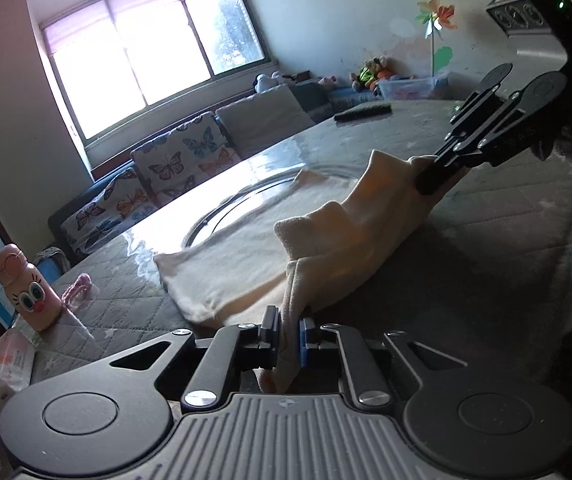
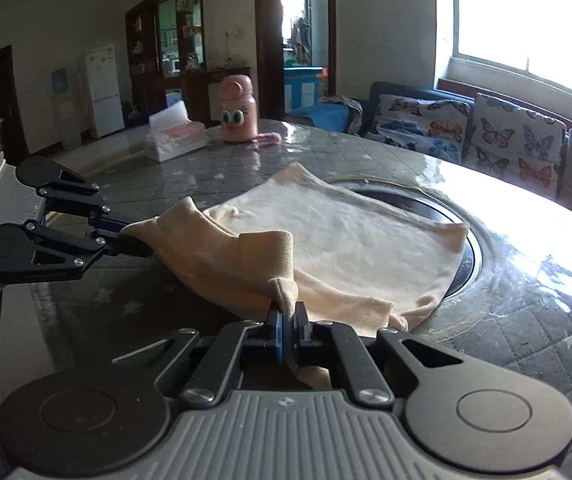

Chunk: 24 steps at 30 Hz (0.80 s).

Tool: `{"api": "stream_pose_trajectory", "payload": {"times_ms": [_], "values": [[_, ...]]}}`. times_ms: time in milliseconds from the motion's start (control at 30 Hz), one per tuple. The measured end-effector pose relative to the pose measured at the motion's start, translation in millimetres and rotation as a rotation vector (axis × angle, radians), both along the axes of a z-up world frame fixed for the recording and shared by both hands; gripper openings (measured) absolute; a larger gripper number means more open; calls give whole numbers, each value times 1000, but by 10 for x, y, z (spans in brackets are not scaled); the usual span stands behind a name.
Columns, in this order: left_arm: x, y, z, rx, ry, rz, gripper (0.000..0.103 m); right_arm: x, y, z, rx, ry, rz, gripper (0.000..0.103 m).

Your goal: Fold clothes

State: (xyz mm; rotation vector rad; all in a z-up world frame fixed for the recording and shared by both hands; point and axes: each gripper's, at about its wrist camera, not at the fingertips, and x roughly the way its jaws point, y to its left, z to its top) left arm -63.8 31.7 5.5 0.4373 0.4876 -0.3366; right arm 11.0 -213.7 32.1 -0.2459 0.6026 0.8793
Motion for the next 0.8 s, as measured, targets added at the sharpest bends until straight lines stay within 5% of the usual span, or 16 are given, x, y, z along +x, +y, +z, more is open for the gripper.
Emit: {"api": "stream_pose_trajectory", "payload": {"times_ms": [267, 400, 800], "values": [[-755, 22, 402, -74, -38, -4, 11, -635, -296, 399, 80, -30, 66, 4], [-796, 38, 517, -103, -60, 16, 11, -673, -280, 518, 89, -35, 76, 4], [450, 214, 396, -93, -31, 85, 11, 178, 58, 575, 51, -38, -22, 4]]}}
